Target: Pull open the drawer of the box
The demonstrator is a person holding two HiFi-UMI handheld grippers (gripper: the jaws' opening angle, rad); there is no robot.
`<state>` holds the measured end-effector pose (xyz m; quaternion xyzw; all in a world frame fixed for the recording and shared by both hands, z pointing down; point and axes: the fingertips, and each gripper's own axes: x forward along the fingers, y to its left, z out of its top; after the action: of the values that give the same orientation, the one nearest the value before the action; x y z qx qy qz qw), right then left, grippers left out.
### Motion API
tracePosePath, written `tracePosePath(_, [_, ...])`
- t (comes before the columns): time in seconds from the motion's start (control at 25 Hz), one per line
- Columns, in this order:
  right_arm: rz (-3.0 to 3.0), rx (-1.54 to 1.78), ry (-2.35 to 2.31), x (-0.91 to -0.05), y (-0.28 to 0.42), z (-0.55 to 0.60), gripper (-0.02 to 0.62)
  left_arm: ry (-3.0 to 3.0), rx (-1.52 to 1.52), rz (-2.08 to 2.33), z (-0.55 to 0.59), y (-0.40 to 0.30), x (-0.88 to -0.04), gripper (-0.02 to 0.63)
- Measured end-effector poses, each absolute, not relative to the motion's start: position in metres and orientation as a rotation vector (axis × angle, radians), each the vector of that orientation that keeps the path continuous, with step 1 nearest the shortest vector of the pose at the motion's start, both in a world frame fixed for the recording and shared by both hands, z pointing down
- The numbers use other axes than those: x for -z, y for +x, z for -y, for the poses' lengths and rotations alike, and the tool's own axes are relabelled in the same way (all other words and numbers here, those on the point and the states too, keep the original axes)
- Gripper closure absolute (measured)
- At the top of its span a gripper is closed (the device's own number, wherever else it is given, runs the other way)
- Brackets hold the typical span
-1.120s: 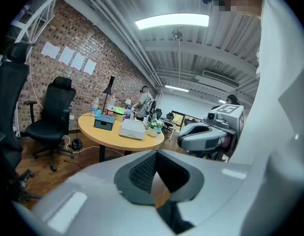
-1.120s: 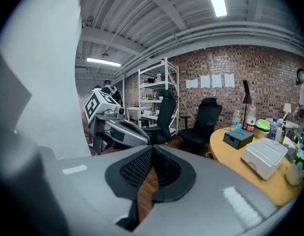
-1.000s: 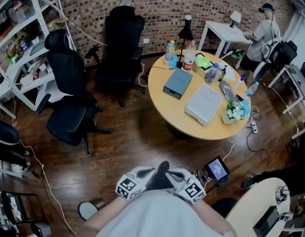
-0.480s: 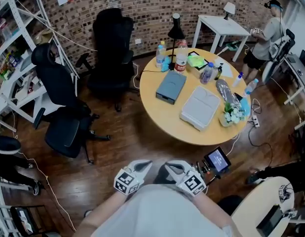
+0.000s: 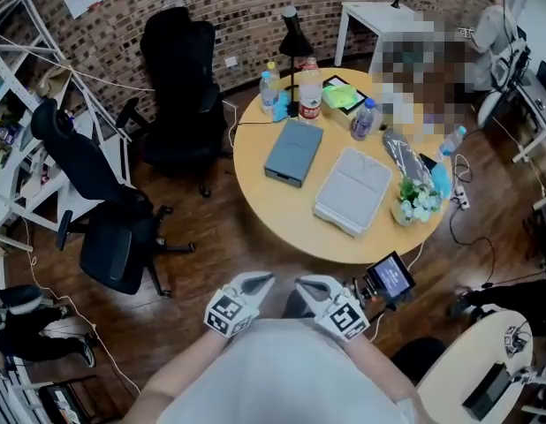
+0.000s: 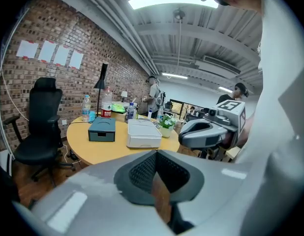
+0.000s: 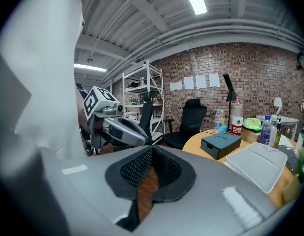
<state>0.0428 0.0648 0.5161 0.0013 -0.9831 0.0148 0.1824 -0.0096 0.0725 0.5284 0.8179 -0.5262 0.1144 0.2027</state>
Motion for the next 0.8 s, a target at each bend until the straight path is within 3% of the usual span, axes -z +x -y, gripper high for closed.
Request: tracePosePath(0.8, [2.729,-0.03,-0.088,-0.522,0.009,0.005,0.592,2.186,-0.589,1.632,0.001,-0.073,-0.551,0.603])
